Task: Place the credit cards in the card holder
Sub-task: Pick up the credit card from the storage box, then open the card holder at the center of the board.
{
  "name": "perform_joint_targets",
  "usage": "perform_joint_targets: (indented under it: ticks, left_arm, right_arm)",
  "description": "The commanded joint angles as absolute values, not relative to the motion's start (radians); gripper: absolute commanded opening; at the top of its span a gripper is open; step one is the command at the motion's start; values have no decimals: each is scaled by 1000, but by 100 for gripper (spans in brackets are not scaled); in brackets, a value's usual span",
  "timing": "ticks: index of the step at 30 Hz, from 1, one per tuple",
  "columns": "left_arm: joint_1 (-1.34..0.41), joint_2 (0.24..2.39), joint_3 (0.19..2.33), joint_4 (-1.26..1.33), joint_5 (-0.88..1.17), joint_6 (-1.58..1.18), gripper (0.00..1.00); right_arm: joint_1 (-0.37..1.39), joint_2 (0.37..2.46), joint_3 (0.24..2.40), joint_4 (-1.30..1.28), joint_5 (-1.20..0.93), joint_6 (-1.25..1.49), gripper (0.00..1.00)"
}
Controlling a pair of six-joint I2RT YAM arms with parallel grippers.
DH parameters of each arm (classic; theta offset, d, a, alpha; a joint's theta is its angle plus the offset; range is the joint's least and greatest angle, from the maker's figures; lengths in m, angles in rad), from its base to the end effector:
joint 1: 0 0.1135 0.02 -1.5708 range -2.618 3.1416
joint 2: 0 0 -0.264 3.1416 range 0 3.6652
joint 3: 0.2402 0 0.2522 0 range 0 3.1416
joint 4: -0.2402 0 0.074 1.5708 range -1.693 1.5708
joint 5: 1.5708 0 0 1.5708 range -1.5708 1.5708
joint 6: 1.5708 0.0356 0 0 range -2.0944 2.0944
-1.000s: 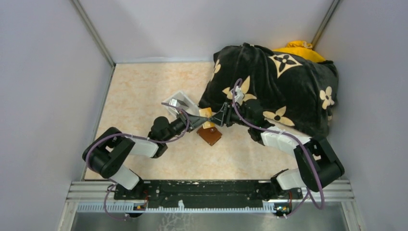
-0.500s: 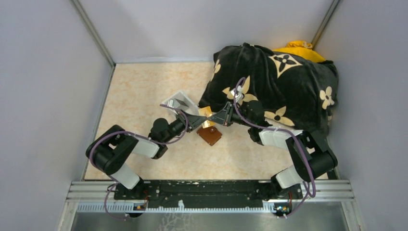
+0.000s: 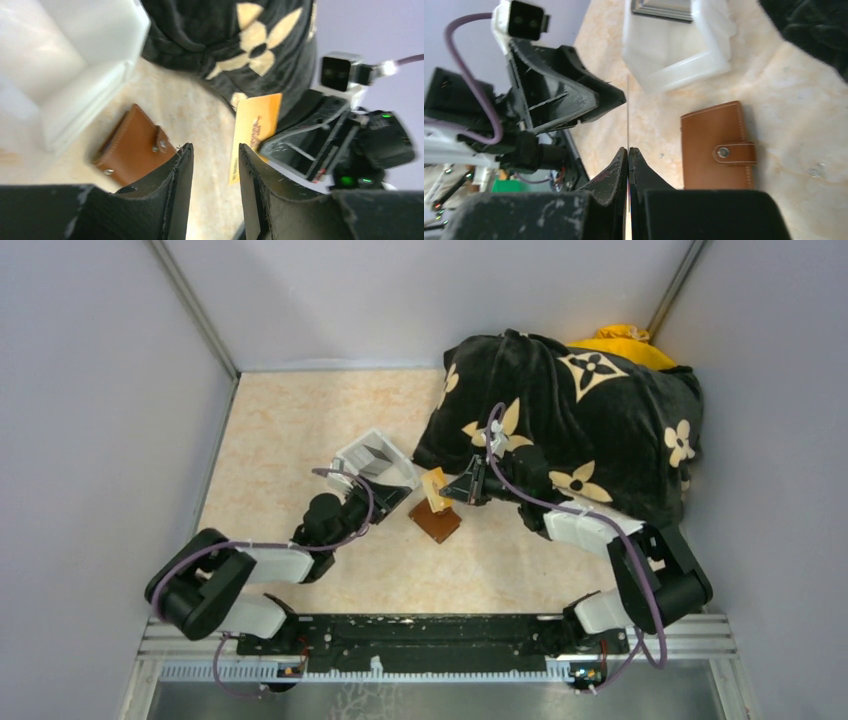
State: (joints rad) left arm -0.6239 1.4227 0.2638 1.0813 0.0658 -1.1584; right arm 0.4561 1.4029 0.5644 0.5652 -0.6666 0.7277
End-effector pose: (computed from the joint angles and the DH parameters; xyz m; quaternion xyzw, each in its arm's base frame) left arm 0.1961 -0.1440 0.1657 -0.1722 0.7135 -0.5431 0.4078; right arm 0.2439 0.1442 0.2042 -0.0939 0.7728 0.5349 0.3284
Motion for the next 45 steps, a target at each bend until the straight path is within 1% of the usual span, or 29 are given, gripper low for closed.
perform_joint_targets:
  ticks: [1,5,6,9,12,19,29,45]
  left_arm:
    - [-654,1333,309,774,-58,-1027,44]
    - [-712,1322,356,615,-121,-978,37]
    - [-735,1325,366,573,-147,-974,35]
    - [-786,1343,407,477,-198,-963,27]
    - [-834,1359,445,391,-250,-960,21]
    - [-904,1401,506,258,-348,-960,11]
    - [-925,1481,541,211,-383,-974,10]
    - [-931,1572,607,157,-397,-980,9]
  right_arm:
    - [475,1324,721,238,-503,491,0]
    - [557,1349,852,-15,-340,367,0]
    - [585,1370,887,-92,-298,338,0]
    - [658,1421,980,-214,-196,278,0]
    - [726,1475,1037,-289,-105,243,0]
    - [811,1549,1098,-387,30,203,0]
    - [838,1594,1084,-397,100,190,0]
    - [840,1570,1077,-390,187,183,0]
